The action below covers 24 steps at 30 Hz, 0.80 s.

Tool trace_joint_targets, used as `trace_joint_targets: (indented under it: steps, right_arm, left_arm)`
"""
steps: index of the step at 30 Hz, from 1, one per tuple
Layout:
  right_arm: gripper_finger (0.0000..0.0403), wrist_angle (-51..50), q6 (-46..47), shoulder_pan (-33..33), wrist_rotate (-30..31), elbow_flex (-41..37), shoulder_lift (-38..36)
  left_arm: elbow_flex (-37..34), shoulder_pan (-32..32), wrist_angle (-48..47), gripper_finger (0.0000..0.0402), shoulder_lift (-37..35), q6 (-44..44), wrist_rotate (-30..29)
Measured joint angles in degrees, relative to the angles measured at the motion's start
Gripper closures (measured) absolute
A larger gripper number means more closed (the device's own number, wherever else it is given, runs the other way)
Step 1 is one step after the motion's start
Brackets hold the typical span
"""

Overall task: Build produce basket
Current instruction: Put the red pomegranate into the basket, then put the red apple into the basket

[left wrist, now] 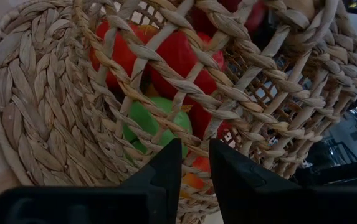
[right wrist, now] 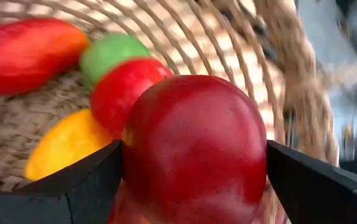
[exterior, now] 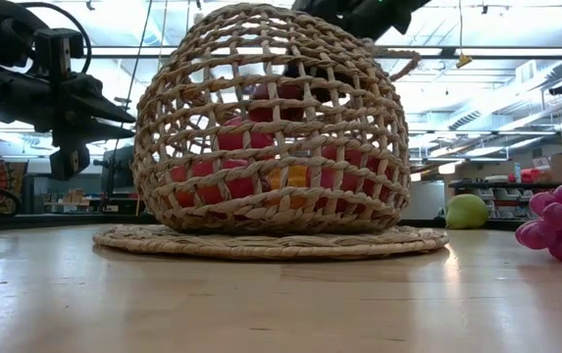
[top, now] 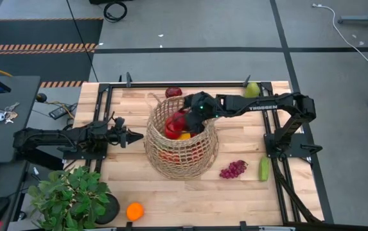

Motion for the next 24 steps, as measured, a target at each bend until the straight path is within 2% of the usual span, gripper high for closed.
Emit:
trace_joint_targets:
  steps: [3,9,13,17,24]
  right_arm:
    - [0.0016,-2.0,5.9,0.0,2.2,0.1,0.0]
    - [0.0008,-11.0,17.3,0.1,2.1,5.1,0.0]
    - [0.0004,-12.0,24.0,-0.1,1.8,7.4,0.0]
    - [0.0004,-12.2,27.7,-0.2,1.6,8.6,0.0]
    - [0.0003,-11.1,27.1,0.1,1.6,10.0,0.0]
  left_arm:
    - [0.0,0.0,0.0,0.0311,0.0,0.0,0.0]
    - [0.0,0.0,0.0,0.0310,0.0,0.0,0.0]
    - [0.0,0.0,0.0,0.0310,0.0,0.0,0.0]
    - [0.0,0.0,0.0,0.0312,0.0,0.0,0.0]
    - [0.0,0.0,0.0,0.0312,0.0,0.0,0.0]
